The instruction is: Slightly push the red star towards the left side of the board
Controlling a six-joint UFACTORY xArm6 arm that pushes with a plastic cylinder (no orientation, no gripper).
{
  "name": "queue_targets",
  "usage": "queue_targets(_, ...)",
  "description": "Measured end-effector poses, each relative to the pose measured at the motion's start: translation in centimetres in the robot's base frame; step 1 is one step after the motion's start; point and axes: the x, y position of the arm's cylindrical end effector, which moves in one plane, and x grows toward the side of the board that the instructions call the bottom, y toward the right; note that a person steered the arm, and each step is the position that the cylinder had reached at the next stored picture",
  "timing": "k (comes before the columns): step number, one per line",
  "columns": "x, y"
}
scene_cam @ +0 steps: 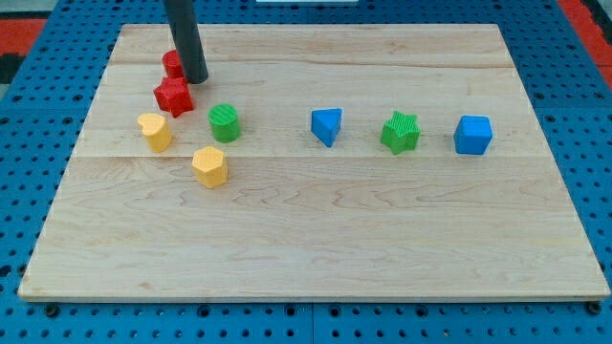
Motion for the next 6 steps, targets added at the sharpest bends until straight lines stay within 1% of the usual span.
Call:
queue_targets(1, 0.0, -2.2)
queue_targets(2, 0.2, 5.6)
queue_targets(3, 2.6, 4.6)
queue_targets(4, 3.3, 1.7)
queue_targets(5, 3.0, 1.0)
queue_targets(6, 3.0, -2.4)
